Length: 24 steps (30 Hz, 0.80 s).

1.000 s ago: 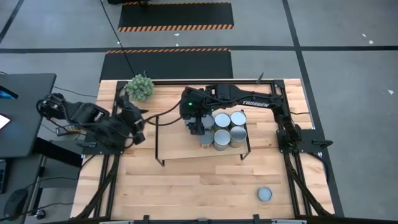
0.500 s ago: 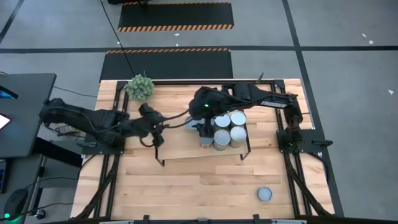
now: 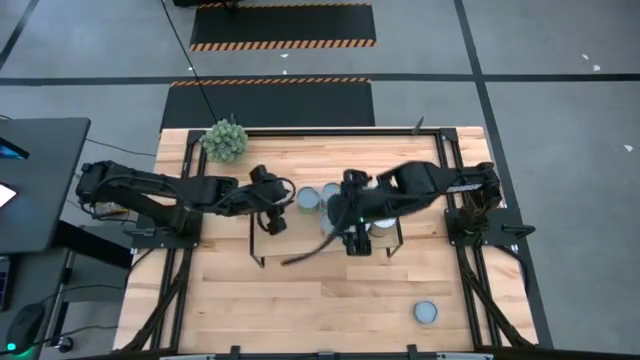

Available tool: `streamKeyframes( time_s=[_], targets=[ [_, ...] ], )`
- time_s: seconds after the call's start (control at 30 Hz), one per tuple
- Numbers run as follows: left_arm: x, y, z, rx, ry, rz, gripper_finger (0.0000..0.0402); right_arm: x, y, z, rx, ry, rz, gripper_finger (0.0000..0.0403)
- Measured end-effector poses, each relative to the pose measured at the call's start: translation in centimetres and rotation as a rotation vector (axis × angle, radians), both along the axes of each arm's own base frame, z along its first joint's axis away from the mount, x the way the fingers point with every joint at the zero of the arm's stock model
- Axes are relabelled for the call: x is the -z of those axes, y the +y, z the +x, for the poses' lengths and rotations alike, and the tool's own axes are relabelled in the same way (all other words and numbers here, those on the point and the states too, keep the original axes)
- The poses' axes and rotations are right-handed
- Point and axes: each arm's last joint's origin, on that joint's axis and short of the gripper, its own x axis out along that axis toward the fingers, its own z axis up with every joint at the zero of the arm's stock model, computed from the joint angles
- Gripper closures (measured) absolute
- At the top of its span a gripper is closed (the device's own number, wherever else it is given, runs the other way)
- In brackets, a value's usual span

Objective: Pick and place cans onto a shelf
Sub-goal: Put the canned green peas on the shelf

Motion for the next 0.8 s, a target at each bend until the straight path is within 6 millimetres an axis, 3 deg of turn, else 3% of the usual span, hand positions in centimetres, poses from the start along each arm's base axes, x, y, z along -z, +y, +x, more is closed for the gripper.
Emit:
streamKeyframes(
  time_s=[0.43,0.8],
  targets=[
    [-0.1,-0.2,1.2,0.03,-0.071,0.001,0.026,0.3,5.8,-2.8,0.074,0.025,0.071,0.0057],
    [-0.6,-0.7,0.8,0.061,-0.069,-0.012,0.0262,0.3,8.3,-4.9,0.15,0.046,0.151,0.0057]
  ],
)
